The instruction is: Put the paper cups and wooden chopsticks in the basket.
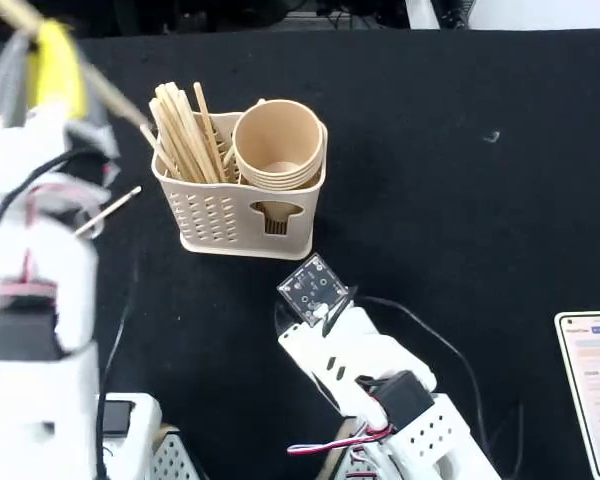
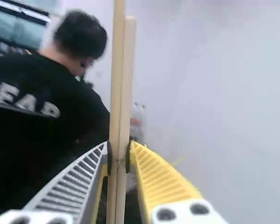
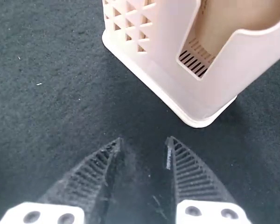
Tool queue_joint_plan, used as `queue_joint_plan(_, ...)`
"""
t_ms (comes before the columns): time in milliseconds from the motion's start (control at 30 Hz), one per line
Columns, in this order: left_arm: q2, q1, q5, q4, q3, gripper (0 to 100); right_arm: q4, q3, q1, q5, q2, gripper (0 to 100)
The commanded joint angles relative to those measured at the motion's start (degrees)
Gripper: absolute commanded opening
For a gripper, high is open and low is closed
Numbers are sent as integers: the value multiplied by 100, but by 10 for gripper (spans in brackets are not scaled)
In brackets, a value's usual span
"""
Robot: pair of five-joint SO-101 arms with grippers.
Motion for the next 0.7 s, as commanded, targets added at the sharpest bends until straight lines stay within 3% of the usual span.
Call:
queue_joint_plan(0,589,479,26,-281,-338,30,-114,-48,-79,53,-92,149)
queue_joint_plan(300,1521,602,26,-396,-286,30,-114,-66,-79,53,-92,149)
queue_joint_plan(433,1459,611,26,308,-347,39,-114,-75,-79,53,-92,149)
queue_joint_plan(600,1336,585,62,1046,-426,172,-114,-75,-79,53,-92,149)
queue_joint_plan(667,1266,585,26,1257,-435,178,-114,-75,-79,53,-92,149)
